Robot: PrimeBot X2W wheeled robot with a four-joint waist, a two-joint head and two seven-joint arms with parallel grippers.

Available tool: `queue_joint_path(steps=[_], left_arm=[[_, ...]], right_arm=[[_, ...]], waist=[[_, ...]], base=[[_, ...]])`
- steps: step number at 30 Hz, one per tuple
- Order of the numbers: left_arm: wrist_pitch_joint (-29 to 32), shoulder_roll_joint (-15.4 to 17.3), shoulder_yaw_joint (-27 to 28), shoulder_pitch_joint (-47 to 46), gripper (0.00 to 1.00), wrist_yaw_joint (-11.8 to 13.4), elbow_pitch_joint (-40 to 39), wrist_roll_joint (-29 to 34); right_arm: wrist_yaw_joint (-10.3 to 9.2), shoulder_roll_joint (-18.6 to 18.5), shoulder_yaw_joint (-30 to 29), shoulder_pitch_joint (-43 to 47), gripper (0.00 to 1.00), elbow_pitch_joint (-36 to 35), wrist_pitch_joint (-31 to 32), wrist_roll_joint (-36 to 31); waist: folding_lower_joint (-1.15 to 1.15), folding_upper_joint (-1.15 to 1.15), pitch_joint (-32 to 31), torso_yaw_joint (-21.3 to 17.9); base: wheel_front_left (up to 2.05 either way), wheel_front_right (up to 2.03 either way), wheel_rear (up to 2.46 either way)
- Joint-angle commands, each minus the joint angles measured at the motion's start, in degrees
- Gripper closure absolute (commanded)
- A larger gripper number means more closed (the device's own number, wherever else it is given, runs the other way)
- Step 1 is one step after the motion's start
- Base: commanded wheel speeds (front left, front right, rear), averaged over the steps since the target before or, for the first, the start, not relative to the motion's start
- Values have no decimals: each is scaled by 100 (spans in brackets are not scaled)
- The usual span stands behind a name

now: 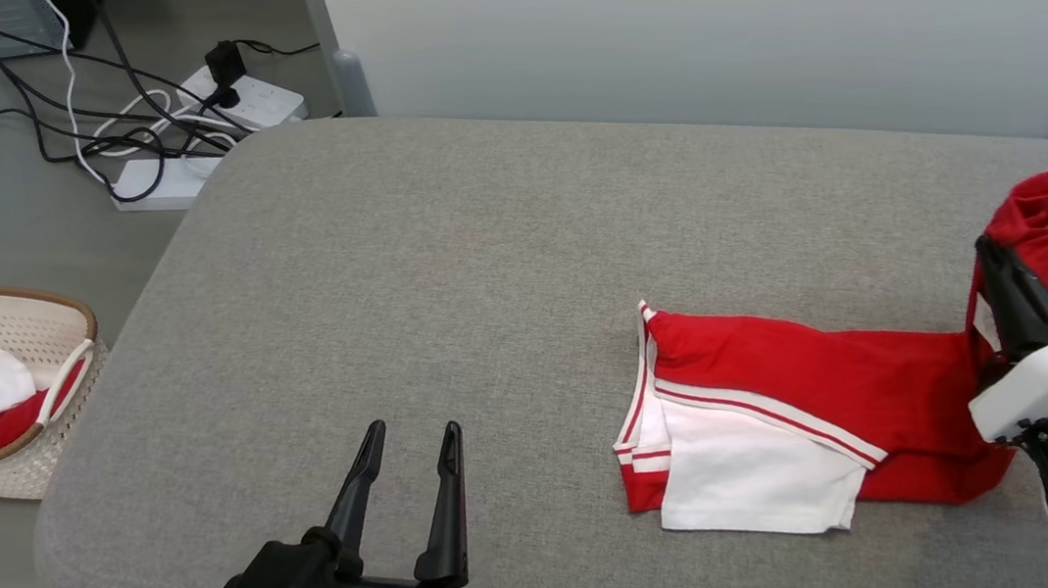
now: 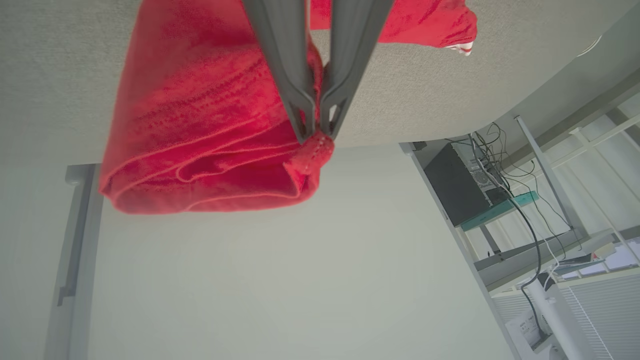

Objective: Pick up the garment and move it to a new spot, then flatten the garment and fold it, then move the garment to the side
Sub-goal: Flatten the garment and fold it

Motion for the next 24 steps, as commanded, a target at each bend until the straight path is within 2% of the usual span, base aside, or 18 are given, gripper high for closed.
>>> queue_joint_path(steps=[1, 6, 10, 18, 24], left_arm=[[-75, 6, 162, -81, 0, 52, -147, -37], [-75, 6, 161, -86, 0, 59, -152, -70], [-75, 6, 139, -105, 0, 65, -137, -105], [-75, 6, 40, -176, 0, 66, -107, -154], [-75, 6, 30, -200, 0, 85, -94, -153]], right_arm=[[2, 2, 197, -7, 100, -299, 108, -88], [2, 195, 497, 70, 100, -593, 406, -179], [2, 351, 794, 62, 100, -451, 578, -285], [2, 829, 1524, -233, 100, 559, 449, -225], [2, 964, 1900, -471, 100, 1153, 225, -129]], waist=[[0, 0, -6, 63], [0, 0, 20, 204], [0, 0, 67, 311], [0, 0, 169, 530], [0, 0, 206, 660]], base=[[0, 0, 0], [0, 0, 0], [0, 0, 0], [0, 0, 0], [0, 0, 0]])
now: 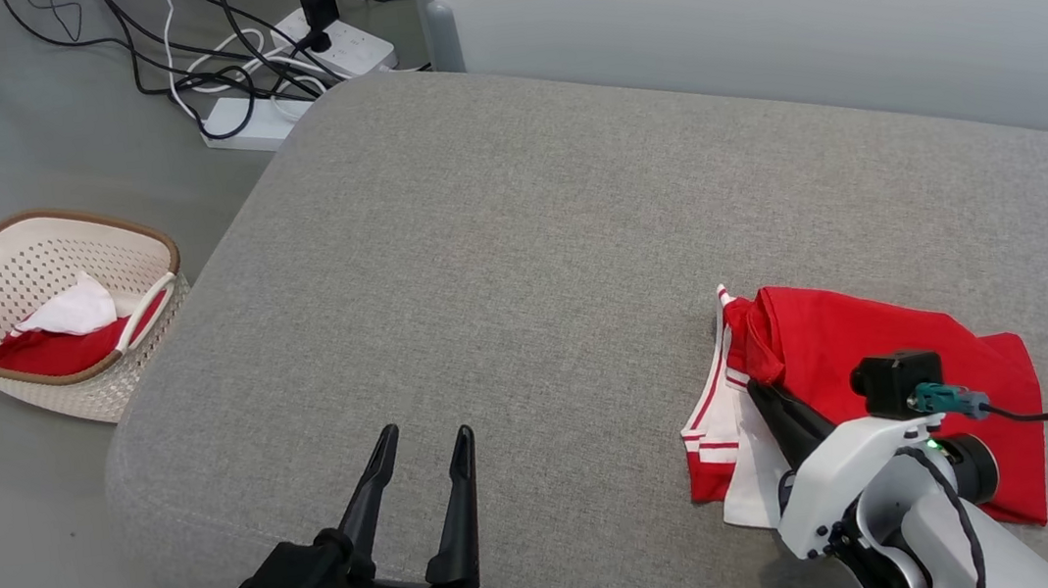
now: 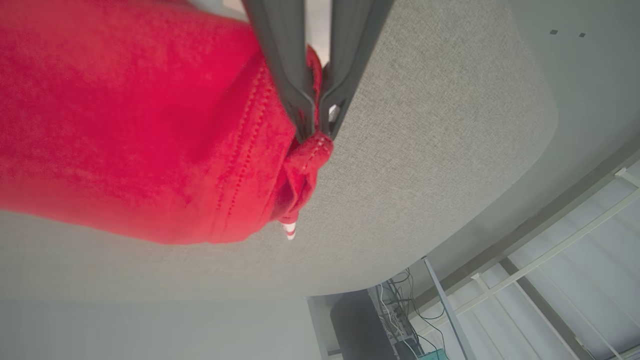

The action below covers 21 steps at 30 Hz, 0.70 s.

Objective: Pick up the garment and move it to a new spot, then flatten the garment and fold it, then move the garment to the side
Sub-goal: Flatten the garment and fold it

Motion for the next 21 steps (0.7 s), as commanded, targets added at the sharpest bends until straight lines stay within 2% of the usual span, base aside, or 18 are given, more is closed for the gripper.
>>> queue_joint_path(steps=[1, 10, 11, 13, 14, 15, 21], left_arm=[[-75, 6, 168, -188, 0, 37, -123, -35], [-75, 6, 126, -160, 0, 48, -86, -36], [-75, 6, 125, -155, 0, 48, -82, -32], [-75, 6, 120, -146, 0, 42, -73, -26], [-75, 6, 119, -142, 0, 38, -68, -22], [-75, 6, 117, -141, 0, 35, -65, -22], [-76, 6, 135, -129, 0, 51, -115, 41]], right_arm=[[2, 53, 158, -190, 100, -60, -101, 66], [2, 110, 607, -454, 100, 802, -393, 388], [2, 112, 639, -468, 91, 900, -402, 434], [2, 114, 777, -477, 60, 1002, -416, 585], [2, 114, 846, -479, 39, 1026, -437, 680], [2, 115, 915, -483, 0, 1037, -466, 780], [2, 116, 1310, -495, 0, 986, -684, 1207]], waist=[[0, 0, 5, 24], [0, 0, -58, 106], [0, 0, -70, 105], [0, 0, -91, 108], [0, 0, -98, 106], [0, 0, -102, 105], [0, 0, -125, 70]], base=[[0, 0, 0], [0, 0, 0], [0, 0, 0], [0, 0, 0], [0, 0, 0], [0, 0, 0], [0, 0, 0]])
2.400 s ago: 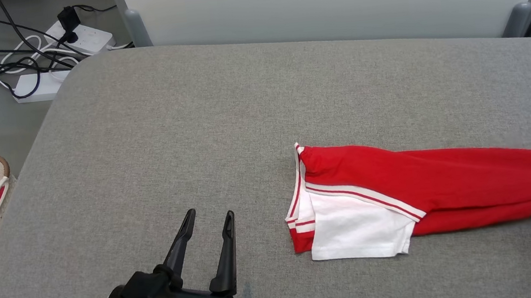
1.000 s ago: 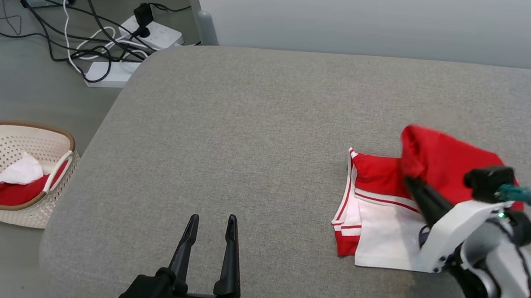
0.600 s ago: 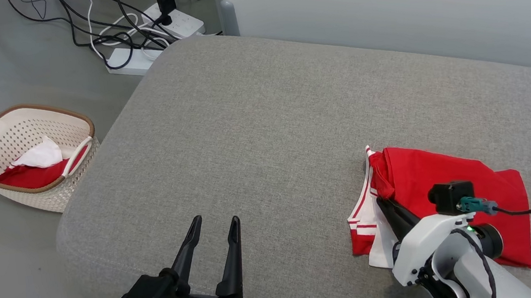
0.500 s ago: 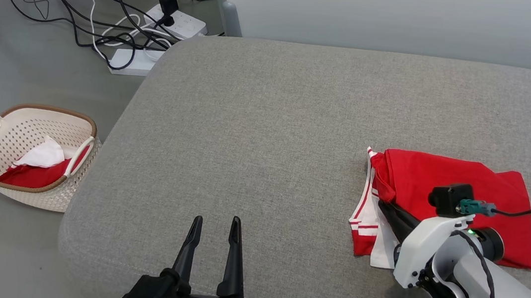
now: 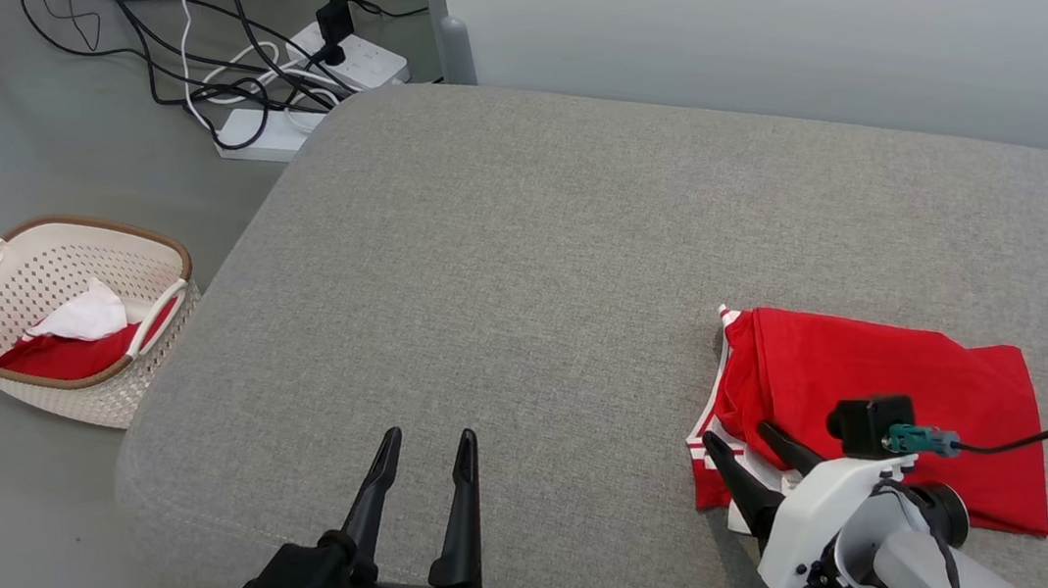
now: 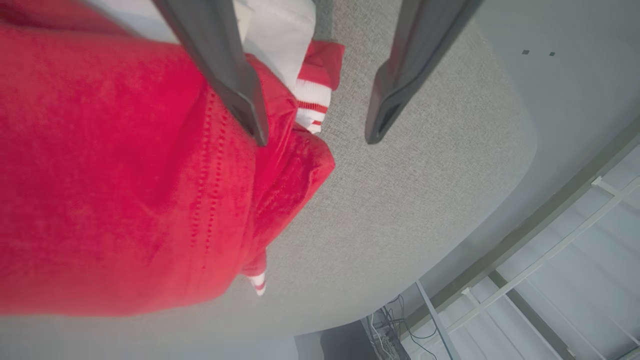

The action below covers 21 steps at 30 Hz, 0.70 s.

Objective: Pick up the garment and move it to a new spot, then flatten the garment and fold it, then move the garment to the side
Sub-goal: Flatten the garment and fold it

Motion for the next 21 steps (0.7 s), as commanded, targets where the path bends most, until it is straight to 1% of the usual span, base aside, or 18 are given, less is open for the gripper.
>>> queue_joint_path(steps=[1, 6, 10, 17, 18, 21], left_arm=[[-76, 5, 197, -118, 0, 57, -161, 38], [-76, 5, 244, -81, 0, 90, -192, 63], [-76, 5, 304, -56, 0, 106, -212, 100], [-76, 5, 442, -42, 0, 104, -257, 164], [-76, 5, 442, -42, 0, 104, -257, 164], [-76, 5, 536, -79, 0, 123, -267, 226]], right_arm=[[2, 61, 148, -176, 0, -168, -178, 104], [2, 61, 278, -227, 0, -417, -353, 241], [2, -34, 213, -301, 0, -636, -413, -27], [2, -318, -564, -131, 0, -1619, -422, -1005], [2, -318, -564, -131, 0, -1619, -422, -1005], [2, -375, -1057, 115, 0, -2082, -422, -1480]], waist=[[0, 0, -7, -32], [0, 0, -26, -151], [0, 0, -73, -311], [0, 0, -123, -778], [0, 0, -123, -778], [0, 0, -144, -1094]], base=[[0, 0, 0], [0, 0, 0], [0, 0, 0], [0, 0, 0], [0, 0, 0], [0, 0, 0]])
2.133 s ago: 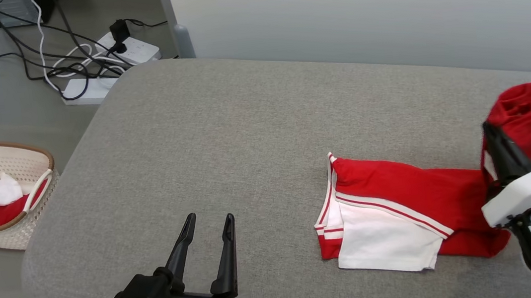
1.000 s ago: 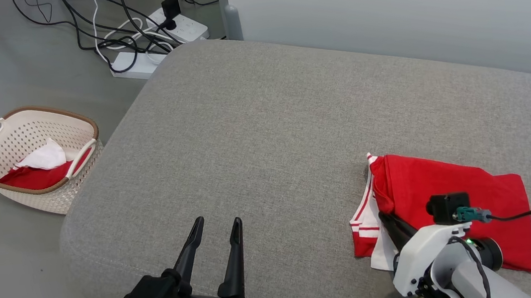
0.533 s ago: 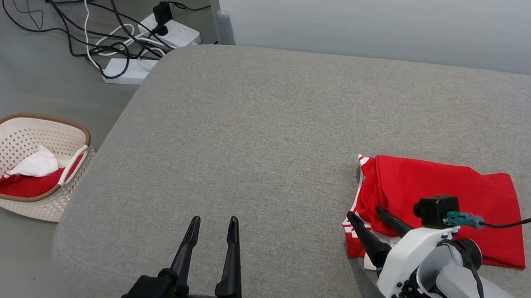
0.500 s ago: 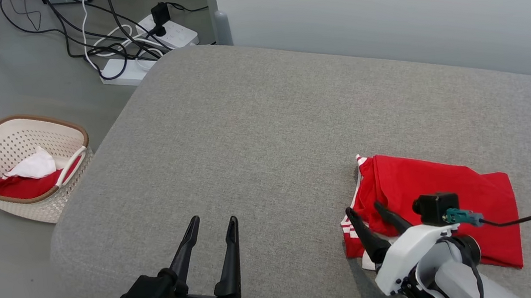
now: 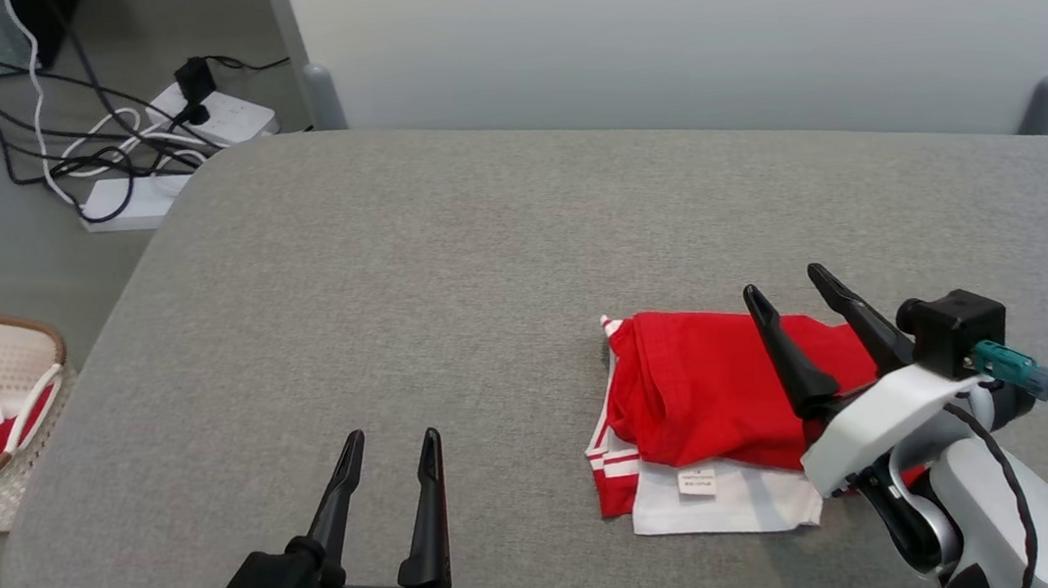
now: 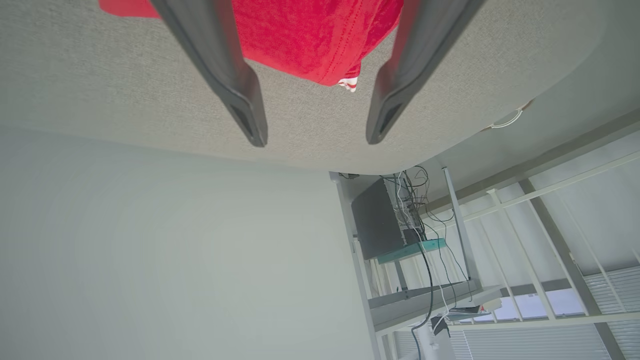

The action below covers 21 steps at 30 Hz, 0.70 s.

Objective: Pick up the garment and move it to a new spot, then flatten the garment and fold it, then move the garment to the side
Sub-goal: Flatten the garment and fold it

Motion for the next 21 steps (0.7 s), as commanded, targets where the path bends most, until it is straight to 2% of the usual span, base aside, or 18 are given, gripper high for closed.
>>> queue_joint_path(steps=[1, 11, 21], left_arm=[[-76, 3, 225, -206, 0, 53, -188, 73], [-76, 3, 393, -240, 0, 76, -279, 187], [-76, 3, 529, -194, 0, 134, -461, 279]], right_arm=[[2, 5, -34, 71, 0, -260, -78, -147], [2, -40, -824, 707, 0, -1074, -78, -800], [2, 17, -1456, 1475, 0, -1745, -78, -984]], waist=[[0, 0, -26, -224], [0, 0, -105, -874], [0, 0, -228, -1081]], base=[[0, 0, 0], [0, 0, 0], [0, 0, 0]])
